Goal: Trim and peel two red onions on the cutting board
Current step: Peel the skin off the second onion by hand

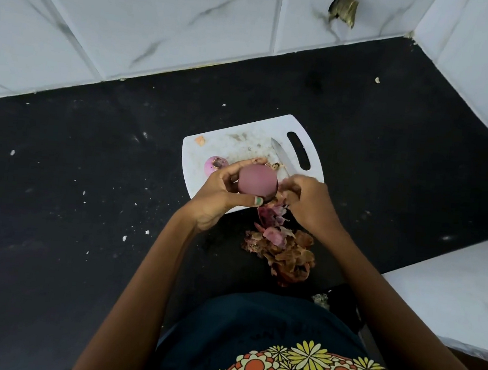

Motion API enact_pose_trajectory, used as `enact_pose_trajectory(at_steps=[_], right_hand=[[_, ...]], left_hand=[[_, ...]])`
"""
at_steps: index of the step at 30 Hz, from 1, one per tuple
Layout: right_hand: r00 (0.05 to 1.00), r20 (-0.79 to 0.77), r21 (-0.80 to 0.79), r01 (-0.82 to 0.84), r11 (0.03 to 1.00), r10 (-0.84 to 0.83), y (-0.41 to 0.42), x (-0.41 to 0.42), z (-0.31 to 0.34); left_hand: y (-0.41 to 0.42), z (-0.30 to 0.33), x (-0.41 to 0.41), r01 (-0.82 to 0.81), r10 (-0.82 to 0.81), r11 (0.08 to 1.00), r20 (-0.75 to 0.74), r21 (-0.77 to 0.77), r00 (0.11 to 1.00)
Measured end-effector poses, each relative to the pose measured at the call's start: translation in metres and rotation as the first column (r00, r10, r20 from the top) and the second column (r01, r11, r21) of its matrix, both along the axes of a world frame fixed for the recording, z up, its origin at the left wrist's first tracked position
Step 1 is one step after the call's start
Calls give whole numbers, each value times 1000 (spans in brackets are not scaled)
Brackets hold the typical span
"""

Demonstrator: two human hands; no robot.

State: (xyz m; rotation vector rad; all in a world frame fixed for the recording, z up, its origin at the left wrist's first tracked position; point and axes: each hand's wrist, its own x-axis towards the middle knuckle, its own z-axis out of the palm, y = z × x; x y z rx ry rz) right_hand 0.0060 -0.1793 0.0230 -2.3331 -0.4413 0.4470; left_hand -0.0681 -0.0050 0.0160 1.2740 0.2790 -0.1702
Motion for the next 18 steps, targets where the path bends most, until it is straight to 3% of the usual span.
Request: enact_pose_trajectory(at_steps=[3,6,8,11,18], right_hand=[[999,-3,-23,-54,998,54,0,-2,6],[994,-111,255,11,967,18,1,-2,22],[981,-185,354,6,935,63,1,-3,31],[993,-81,290,-62,955,89,1,-2,34],[991,-70,315,-86,945,114,2,4,35]], left_hand=[[1,0,-1,7,-7,1000,1,0,1000],[2,-1,-1,14,-14,1000,-4,10,1000],[2,-1,-1,21,-21,1000,1,22,1000],[1,0,0,26,-27,999,13,42,1000],[2,-1,-2,27,-27,999,5,36,1000]])
